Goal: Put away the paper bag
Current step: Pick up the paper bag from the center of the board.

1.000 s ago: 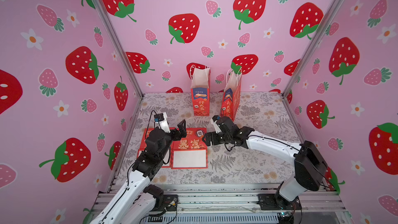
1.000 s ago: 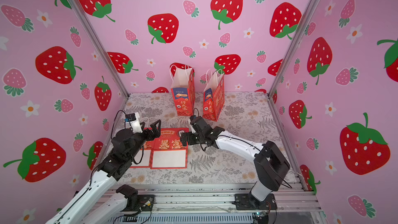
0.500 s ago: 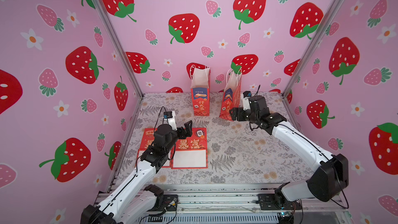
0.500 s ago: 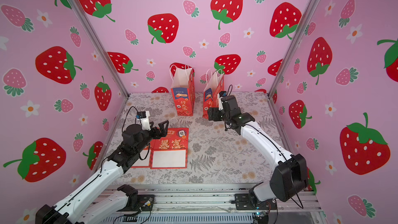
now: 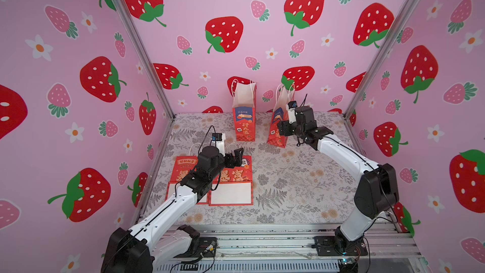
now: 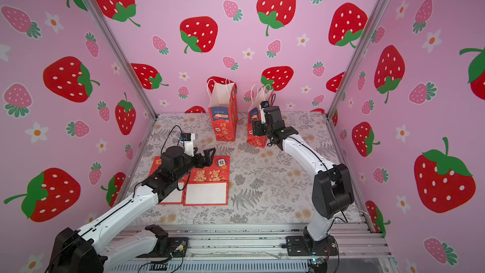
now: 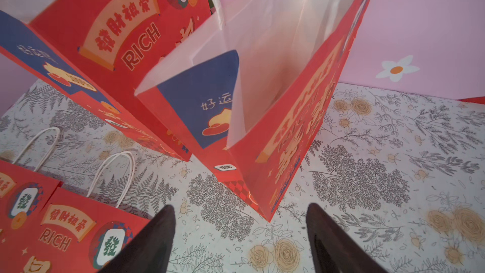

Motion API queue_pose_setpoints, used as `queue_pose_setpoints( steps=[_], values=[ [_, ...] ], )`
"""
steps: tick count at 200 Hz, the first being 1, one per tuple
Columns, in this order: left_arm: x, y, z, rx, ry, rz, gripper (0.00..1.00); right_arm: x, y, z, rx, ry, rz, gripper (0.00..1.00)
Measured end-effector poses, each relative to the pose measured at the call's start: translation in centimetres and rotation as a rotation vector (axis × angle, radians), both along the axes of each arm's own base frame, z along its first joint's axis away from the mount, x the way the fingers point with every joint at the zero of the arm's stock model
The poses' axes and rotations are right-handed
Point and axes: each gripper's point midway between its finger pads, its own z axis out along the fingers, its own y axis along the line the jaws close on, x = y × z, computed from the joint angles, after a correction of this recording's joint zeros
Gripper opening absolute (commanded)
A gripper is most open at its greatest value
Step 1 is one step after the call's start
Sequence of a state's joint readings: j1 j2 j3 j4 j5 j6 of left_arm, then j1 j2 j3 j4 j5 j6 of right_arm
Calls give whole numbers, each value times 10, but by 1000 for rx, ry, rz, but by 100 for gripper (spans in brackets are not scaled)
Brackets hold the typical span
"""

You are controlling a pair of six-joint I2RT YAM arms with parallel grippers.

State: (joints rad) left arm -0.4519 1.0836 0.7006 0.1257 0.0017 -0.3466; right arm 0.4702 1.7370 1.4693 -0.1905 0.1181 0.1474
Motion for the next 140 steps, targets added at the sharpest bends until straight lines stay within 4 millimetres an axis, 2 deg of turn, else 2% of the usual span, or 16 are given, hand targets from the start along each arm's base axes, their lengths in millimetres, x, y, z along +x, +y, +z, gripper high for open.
queue_pose_setpoints(
  steps=[18,39,51,76,107,125,140],
  values=[
    [2,-3,-5,10,10,-10,100,12,2,-4,-20,-13,-10,70],
    [5,-8,-9,17,22,-20,100,26,5,-7,-33,-29,-21,61],
    [7,-11,-10,21,27,-26,100,32,7,-10,-47,-35,-23,52],
    [8,-16,-11,26,32,-38,100,39,8,-14,-52,-40,-32,22],
    [8,-19,-9,29,27,-46,100,38,9,-15,-64,-36,-29,2],
    [7,-19,-9,29,25,-47,100,32,11,-14,-69,-32,-21,0],
    [7,-19,-7,26,21,-46,100,20,11,-11,-73,-23,-10,0]
  ],
)
